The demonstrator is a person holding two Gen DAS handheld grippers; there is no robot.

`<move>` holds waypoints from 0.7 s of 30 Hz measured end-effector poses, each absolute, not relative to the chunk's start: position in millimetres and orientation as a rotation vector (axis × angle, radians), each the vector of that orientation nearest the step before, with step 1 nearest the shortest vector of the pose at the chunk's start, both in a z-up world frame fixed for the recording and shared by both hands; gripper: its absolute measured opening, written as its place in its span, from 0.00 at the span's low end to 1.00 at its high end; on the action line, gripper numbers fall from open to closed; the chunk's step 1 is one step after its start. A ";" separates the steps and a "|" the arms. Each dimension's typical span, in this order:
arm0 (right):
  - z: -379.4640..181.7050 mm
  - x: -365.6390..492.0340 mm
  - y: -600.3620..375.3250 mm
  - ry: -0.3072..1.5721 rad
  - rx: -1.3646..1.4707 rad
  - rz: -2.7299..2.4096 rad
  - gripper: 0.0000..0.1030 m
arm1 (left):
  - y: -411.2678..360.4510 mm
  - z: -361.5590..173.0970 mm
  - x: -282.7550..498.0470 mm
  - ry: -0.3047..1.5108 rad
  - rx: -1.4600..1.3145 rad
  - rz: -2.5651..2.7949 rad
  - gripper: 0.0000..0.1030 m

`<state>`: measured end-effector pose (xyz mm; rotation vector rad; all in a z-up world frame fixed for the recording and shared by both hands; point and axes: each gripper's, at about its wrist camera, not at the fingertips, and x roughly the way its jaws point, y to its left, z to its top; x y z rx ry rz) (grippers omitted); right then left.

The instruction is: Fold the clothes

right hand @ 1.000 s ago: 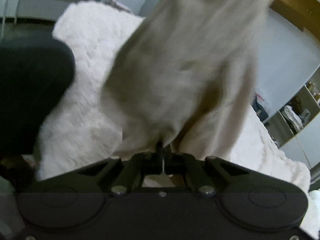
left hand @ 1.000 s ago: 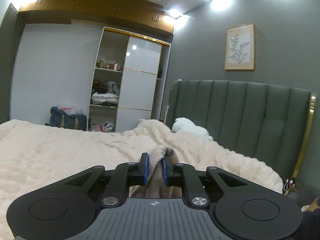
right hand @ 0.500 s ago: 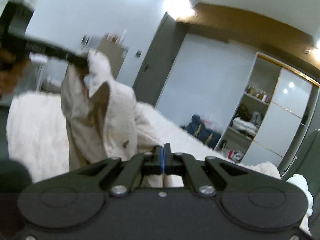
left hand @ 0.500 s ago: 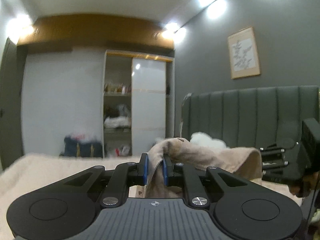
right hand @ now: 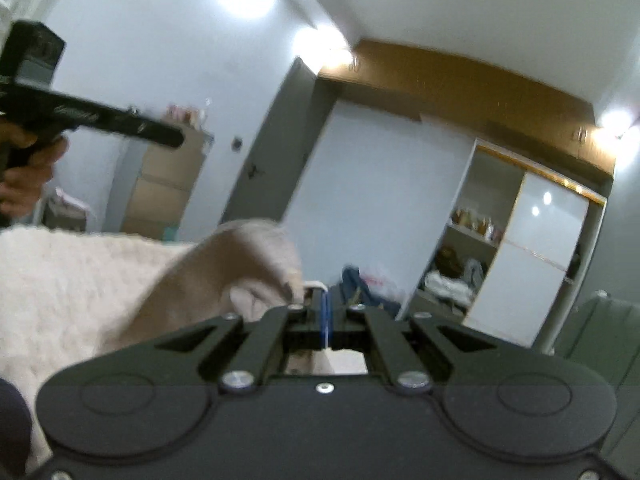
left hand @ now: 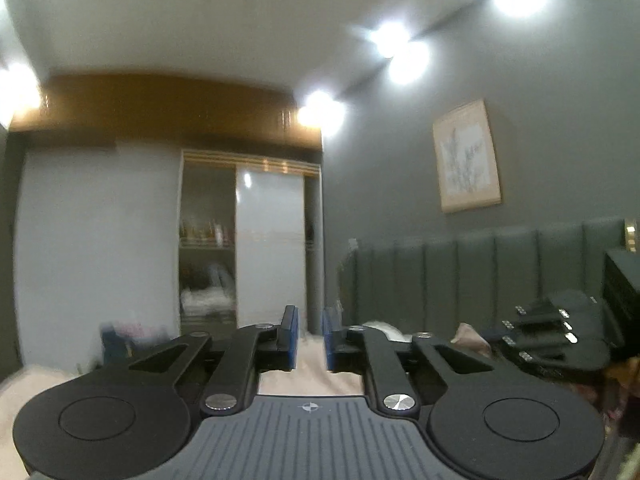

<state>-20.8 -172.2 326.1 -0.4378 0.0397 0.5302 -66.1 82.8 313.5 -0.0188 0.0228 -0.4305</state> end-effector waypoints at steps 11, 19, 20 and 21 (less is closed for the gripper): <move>143.0 12.8 -138.6 0.456 -0.415 0.589 0.00 | 51.7 108.1 -46.3 0.631 -0.156 -0.353 0.78; 33.7 -22.1 -121.6 0.681 -0.546 0.615 0.21 | 70.5 63.8 -56.7 0.740 -0.244 -0.277 0.79; 32.2 -28.1 -124.9 0.670 -0.549 0.606 0.23 | 69.8 62.2 -58.3 0.739 -0.242 -0.274 0.79; 33.5 -33.0 -129.8 0.662 -0.547 0.594 0.26 | 70.1 61.3 -57.7 0.739 -0.237 -0.268 0.79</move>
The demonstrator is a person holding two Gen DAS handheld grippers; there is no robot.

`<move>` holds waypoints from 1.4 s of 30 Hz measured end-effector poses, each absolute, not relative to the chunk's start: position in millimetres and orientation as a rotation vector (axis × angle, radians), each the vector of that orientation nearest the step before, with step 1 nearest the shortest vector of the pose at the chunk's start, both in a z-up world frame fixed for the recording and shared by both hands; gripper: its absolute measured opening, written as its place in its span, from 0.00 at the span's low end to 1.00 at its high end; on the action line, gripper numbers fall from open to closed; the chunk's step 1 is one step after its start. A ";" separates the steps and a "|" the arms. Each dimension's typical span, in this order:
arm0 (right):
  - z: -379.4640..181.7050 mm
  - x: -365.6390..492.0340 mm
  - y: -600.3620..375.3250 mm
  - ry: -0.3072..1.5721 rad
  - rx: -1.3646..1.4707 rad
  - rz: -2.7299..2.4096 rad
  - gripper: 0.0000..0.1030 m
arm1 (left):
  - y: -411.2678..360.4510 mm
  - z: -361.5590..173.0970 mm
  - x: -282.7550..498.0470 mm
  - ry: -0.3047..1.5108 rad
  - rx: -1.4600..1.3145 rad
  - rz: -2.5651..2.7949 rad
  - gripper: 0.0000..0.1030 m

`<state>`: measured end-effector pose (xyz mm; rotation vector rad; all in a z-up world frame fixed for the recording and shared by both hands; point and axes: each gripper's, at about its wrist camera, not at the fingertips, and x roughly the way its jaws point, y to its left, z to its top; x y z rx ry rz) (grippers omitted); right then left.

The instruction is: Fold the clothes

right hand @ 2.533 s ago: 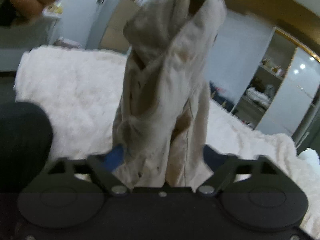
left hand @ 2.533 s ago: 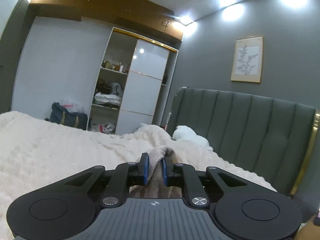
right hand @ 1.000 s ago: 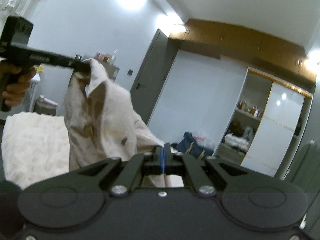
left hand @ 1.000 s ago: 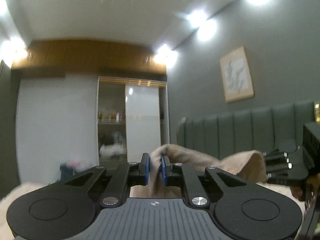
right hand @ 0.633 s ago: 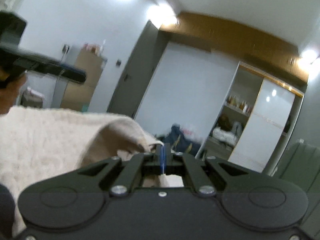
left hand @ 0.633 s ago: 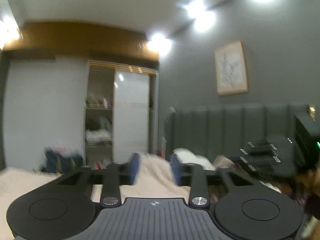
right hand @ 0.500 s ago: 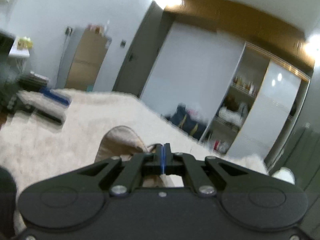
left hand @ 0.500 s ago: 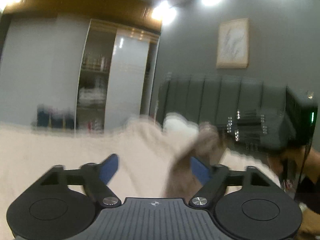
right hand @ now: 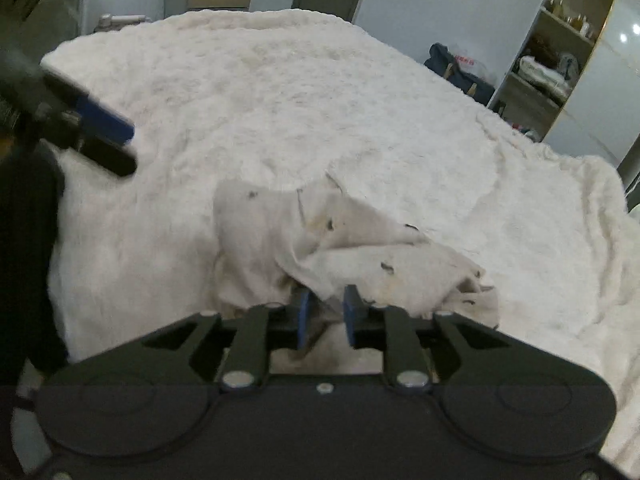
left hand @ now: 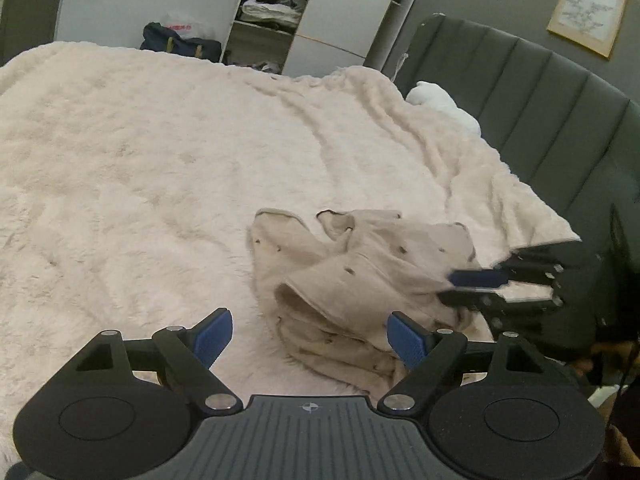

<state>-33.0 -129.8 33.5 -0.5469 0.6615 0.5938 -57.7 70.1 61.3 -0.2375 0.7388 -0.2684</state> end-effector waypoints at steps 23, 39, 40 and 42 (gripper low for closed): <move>67.2 -38.6 -124.3 0.537 -0.846 0.677 0.65 | 31.8 27.6 -38.3 0.893 -0.159 -0.353 0.80; 18.8 47.4 -39.9 0.925 -0.751 0.900 0.14 | 52.6 55.1 -63.4 0.833 -0.125 -0.320 0.80; 25.2 44.4 -44.7 0.913 -0.714 0.893 0.10 | 56.7 55.0 -63.9 0.833 -0.144 -0.315 0.80; 50.1 37.4 -58.1 0.849 -0.614 0.873 0.08 | 60.4 54.9 -62.7 0.832 -0.165 -0.313 0.80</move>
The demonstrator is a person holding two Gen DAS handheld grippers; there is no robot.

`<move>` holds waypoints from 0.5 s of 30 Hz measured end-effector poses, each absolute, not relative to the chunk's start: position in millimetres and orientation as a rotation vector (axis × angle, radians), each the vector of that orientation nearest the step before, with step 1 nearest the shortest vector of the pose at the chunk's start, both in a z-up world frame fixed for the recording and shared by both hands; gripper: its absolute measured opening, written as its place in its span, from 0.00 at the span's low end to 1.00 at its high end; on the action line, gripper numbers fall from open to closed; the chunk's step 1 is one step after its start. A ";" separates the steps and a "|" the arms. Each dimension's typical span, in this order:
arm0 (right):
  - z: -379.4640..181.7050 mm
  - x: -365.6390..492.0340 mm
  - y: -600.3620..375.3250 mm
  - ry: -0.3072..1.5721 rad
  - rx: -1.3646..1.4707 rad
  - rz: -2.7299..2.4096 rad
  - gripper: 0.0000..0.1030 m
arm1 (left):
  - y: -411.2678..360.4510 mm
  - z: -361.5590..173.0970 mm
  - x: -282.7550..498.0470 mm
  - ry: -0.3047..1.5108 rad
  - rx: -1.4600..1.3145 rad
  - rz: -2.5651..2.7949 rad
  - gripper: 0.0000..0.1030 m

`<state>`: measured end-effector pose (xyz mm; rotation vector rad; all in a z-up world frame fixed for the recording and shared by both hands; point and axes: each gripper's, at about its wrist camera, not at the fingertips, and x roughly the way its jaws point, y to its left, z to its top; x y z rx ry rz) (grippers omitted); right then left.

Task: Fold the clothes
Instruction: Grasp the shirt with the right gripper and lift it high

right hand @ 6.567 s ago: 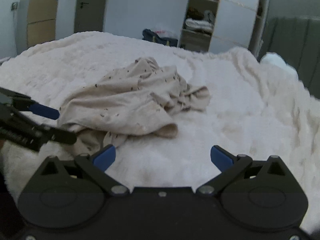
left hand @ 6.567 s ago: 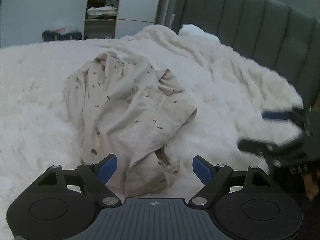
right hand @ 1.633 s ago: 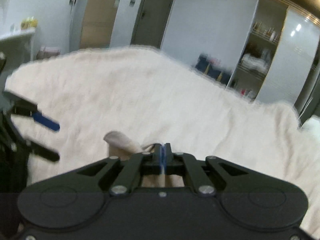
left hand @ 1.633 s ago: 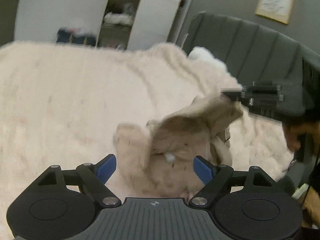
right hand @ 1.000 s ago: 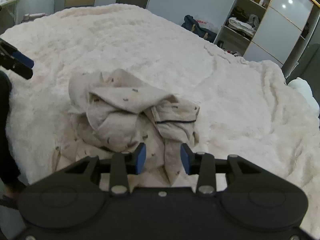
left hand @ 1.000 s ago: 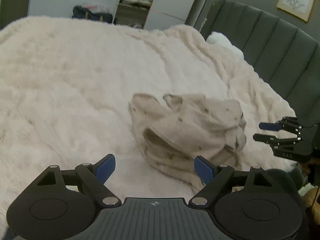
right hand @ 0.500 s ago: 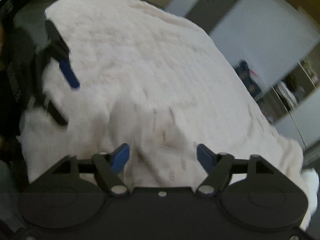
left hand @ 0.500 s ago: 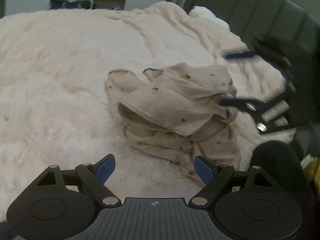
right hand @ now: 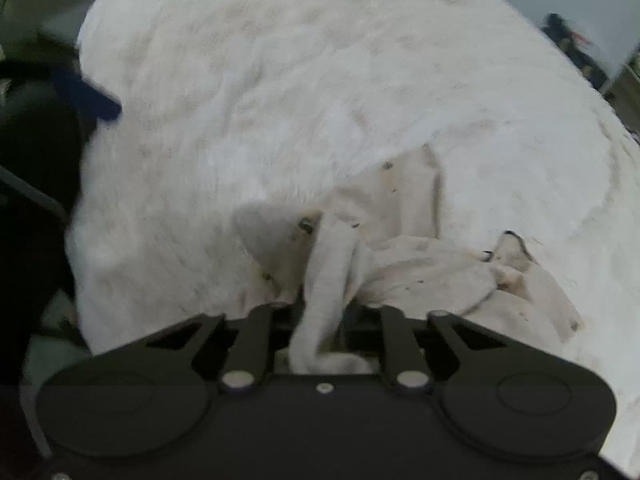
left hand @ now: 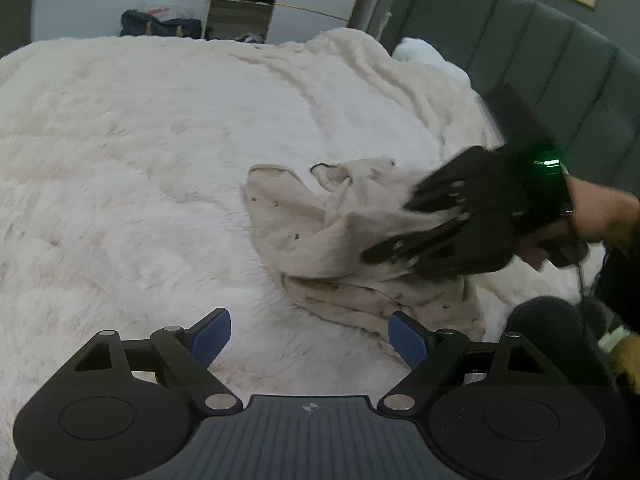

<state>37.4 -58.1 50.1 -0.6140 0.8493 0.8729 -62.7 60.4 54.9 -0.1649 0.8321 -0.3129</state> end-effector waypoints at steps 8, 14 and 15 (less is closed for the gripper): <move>194.9 10.0 -117.4 0.506 -0.293 0.787 0.07 | 46.6 69.2 -48.5 0.749 -0.170 -0.345 0.80; 294.5 -13.1 -141.0 0.283 -0.210 0.724 0.06 | 27.6 94.4 -45.8 0.629 -0.173 -0.447 0.80; 304.4 -15.4 -143.6 0.257 -0.199 0.719 0.06 | 26.4 96.7 -46.1 0.619 -0.175 -0.455 0.80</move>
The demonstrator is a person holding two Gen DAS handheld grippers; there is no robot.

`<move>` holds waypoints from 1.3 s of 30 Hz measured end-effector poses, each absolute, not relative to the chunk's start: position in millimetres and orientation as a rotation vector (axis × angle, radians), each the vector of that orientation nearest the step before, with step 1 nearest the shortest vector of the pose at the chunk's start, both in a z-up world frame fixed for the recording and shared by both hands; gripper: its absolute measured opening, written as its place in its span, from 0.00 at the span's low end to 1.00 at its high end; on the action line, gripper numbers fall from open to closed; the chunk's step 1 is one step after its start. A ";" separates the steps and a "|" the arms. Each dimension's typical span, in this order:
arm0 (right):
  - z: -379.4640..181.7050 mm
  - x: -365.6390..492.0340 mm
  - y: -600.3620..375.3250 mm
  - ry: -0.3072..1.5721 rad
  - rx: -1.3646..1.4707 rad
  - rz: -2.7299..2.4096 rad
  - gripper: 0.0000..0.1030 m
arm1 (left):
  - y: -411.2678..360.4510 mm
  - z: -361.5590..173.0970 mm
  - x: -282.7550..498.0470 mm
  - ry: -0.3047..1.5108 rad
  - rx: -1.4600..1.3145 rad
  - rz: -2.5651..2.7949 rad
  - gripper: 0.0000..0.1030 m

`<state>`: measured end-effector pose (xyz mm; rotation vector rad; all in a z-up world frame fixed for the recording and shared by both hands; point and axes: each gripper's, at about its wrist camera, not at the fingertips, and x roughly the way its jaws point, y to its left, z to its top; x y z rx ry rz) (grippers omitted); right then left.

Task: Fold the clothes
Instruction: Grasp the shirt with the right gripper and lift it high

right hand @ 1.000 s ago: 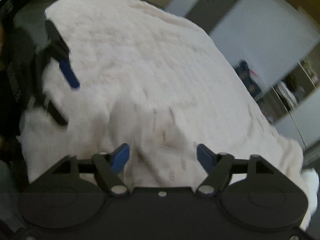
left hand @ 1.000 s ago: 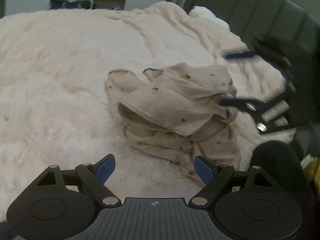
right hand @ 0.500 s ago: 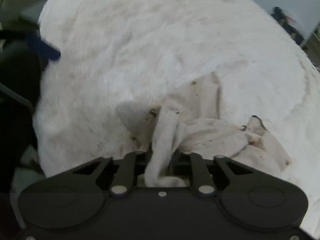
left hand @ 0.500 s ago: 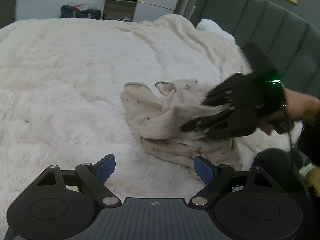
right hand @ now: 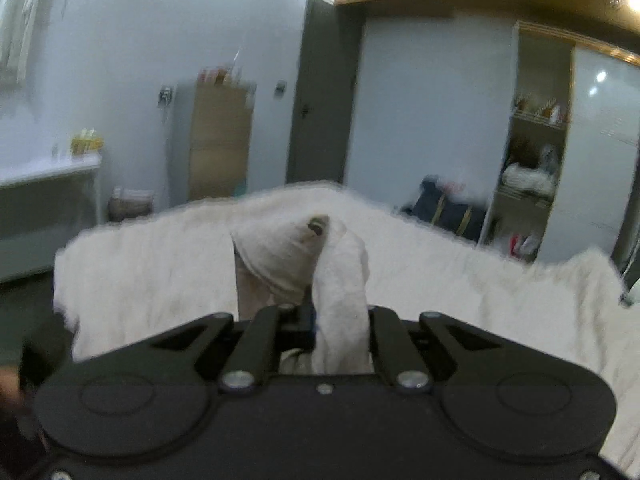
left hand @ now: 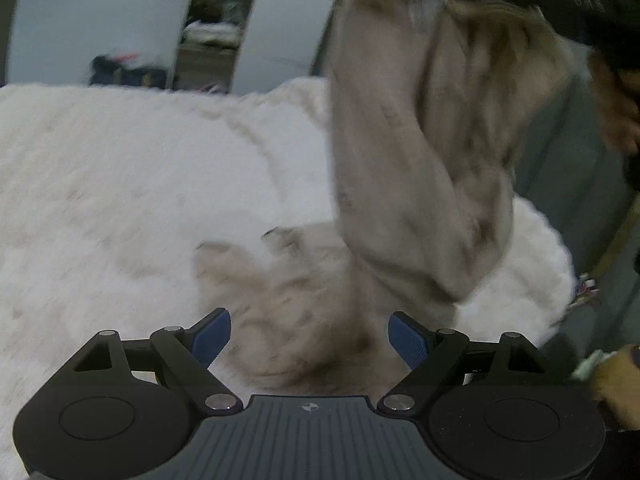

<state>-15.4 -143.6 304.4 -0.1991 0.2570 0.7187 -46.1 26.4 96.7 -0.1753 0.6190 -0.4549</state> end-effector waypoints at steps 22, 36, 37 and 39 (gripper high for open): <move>446.3 -1.7 -175.5 -0.018 -0.132 0.548 0.05 | 27.9 189.5 -63.7 0.271 -0.222 -0.455 0.84; 367.4 140.8 -169.2 0.227 -0.183 0.520 0.06 | 40.3 152.1 -39.4 0.370 -0.249 -0.419 0.84; 344.5 171.0 -170.9 0.298 -0.167 0.517 0.06 | 42.2 150.4 -38.6 0.376 -0.247 -0.410 0.84; 310.7 210.8 -171.6 0.410 -0.168 0.481 0.19 | 46.3 147.2 -37.3 0.387 -0.245 -0.391 0.84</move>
